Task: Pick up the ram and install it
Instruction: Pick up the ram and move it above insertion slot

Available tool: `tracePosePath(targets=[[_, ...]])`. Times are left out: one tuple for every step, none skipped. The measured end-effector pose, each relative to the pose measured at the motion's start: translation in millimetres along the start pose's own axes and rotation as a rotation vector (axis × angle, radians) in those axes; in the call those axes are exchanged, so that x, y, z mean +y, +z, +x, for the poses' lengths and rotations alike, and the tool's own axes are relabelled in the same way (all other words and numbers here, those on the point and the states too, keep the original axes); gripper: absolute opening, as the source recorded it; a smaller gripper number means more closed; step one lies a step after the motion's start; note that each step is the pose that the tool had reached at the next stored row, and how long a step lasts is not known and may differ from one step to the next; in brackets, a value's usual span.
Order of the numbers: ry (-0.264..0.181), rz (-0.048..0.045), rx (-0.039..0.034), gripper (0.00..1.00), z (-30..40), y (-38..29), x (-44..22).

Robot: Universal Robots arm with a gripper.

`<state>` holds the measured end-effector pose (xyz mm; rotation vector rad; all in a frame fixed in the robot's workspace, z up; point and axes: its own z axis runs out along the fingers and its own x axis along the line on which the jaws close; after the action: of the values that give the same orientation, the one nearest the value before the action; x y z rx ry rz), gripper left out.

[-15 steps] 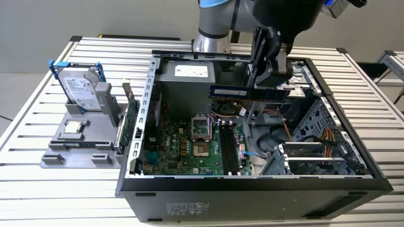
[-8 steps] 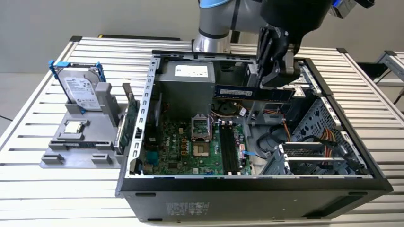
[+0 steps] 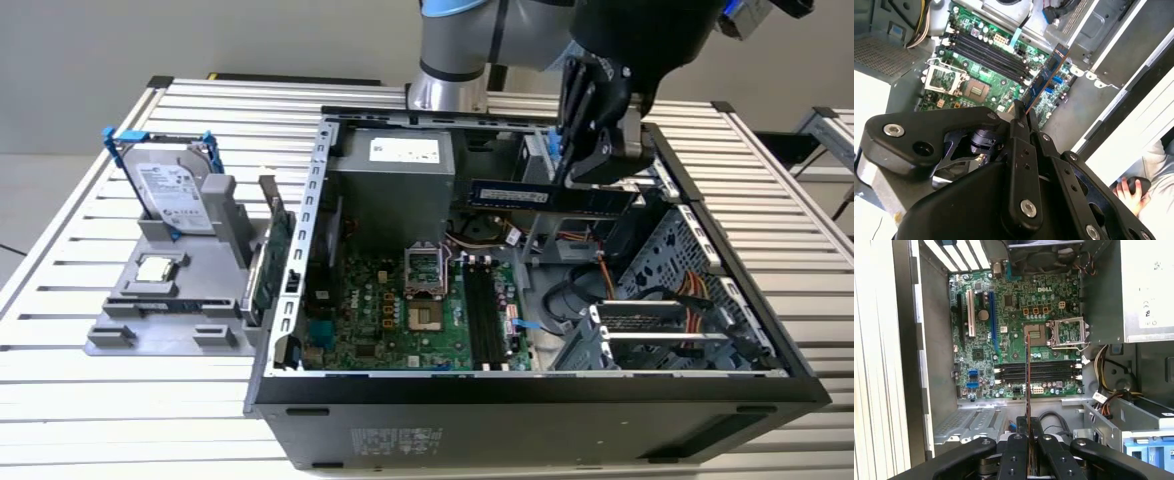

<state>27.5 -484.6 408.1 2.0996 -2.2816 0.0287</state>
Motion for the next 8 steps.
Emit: tracePosePath(targets=[[0.000, 0.0000, 0.0000, 0.00, -0.1, 0.0, -0.7], [0.001, 0.0000, 0.0000, 0.00, -0.1, 0.0, -1.0], [0.001, -0.0001, 0.0000, 0.00, -0.6, 0.0, -1.0], [0.001, -0.0001, 0.0000, 0.00, -1.5, -0.1, -0.9], [0.001, -0.0001, 0.0003, 0.00, -3.3, -0.2, -0.9], [0.001, 0.0000, 0.0005, 0.00, -5.5, -0.3, -0.7], [0.001, 0.0000, 0.0008, 0.00, -7.5, -0.3, -0.6], [0.001, 0.0000, 0.0009, 0.00, -9.7, -0.4, -0.5]])
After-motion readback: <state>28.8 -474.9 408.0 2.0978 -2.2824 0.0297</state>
